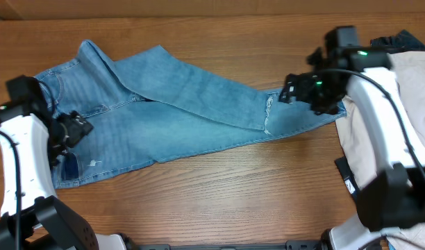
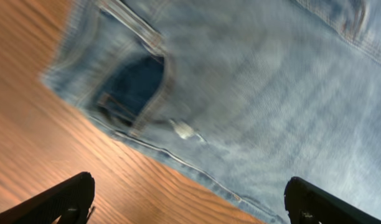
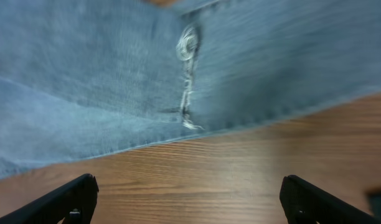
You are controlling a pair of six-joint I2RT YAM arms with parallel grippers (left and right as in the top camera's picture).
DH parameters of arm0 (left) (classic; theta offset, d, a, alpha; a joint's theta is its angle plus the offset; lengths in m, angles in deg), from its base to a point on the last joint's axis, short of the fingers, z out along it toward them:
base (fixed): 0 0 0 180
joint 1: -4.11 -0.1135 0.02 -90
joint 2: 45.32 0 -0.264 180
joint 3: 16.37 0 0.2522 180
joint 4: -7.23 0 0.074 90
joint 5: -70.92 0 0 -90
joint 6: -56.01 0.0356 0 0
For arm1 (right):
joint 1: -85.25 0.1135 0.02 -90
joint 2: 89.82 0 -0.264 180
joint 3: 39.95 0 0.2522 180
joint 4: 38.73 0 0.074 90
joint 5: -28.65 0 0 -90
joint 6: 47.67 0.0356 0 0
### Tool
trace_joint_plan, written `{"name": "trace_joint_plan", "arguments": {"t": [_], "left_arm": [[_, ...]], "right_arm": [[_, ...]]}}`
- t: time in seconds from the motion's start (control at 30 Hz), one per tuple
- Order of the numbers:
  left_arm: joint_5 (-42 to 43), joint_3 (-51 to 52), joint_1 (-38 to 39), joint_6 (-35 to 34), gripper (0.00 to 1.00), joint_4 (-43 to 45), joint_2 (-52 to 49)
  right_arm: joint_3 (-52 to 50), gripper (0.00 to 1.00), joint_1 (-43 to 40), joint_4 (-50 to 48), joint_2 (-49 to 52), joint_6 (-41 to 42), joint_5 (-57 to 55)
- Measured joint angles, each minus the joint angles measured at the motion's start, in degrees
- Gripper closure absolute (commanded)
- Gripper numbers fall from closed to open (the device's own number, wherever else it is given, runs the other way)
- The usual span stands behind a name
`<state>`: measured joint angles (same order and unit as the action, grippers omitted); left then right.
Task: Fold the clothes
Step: 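Grasp the folded-over leg with the right gripper and pull it upward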
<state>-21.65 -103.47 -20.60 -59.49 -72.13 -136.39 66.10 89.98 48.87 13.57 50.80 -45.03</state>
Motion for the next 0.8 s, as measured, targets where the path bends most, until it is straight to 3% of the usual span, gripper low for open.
{"name": "trace_joint_plan", "arguments": {"t": [0.37,0.8], "left_arm": [[1.95,12.74,6.64,0.0,0.0,9.55,0.0],[2.19,23.63,7.65,0.0,0.0,17.84,-0.02]], "right_arm": [[-0.04,0.05,4.98,-11.8,15.1,-0.28,2.75],[-0.13,0.11,4.76,-21.09,17.88,0.28,2.62]]}}
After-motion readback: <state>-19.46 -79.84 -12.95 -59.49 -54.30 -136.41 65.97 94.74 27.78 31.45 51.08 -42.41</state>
